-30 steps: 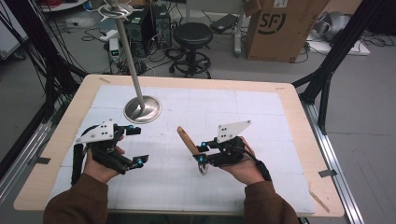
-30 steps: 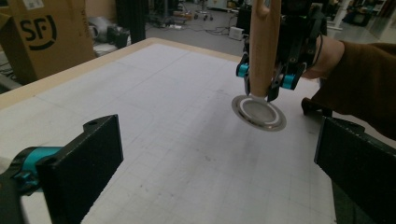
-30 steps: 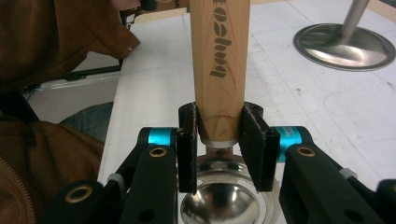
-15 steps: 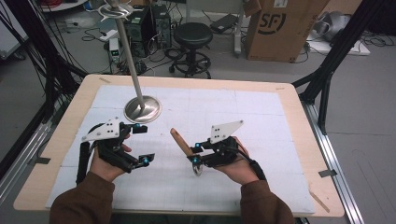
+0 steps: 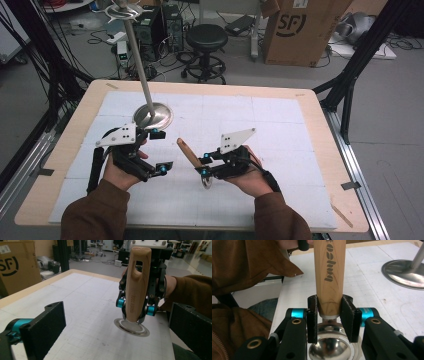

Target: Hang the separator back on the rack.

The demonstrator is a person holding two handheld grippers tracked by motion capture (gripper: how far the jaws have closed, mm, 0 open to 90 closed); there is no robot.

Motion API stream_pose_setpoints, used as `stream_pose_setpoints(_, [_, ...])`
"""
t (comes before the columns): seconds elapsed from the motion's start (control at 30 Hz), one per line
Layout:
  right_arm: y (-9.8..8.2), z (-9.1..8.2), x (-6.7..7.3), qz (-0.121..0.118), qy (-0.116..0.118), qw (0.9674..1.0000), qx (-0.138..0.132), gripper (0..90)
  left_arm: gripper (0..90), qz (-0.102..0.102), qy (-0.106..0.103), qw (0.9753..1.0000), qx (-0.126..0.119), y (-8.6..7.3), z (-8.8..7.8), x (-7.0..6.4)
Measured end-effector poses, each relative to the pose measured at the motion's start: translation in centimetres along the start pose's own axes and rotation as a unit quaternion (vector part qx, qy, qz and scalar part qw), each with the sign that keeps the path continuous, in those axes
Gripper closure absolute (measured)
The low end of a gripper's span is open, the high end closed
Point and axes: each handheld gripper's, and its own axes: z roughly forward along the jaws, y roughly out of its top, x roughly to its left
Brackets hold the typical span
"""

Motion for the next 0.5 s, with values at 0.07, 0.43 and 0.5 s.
stream_pose_setpoints(0.07, [0.1, 0.2, 0.1, -0.002, 0.003, 1.0000, 0.001, 68.8, 1.7, -0.001, -0.004, 1.0000, -0.001, 0.0, 0.2, 0.0])
stream_pose_setpoints(0.43, [0.6, 0.5, 0.2, -0.010, 0.009, 0.9999, -0.004, 68.7, 2.2, 0.022, -0.031, 0.9993, -0.003, 0.4, 2.0, -0.8])
stream_pose_setpoints(0.5, [0.6, 0.4, 0.2, -0.011, 0.007, 0.9999, -0.004, 68.7, 4.8, 0.023, -0.033, 0.9992, -0.002, 0.3, 2.3, -0.9])
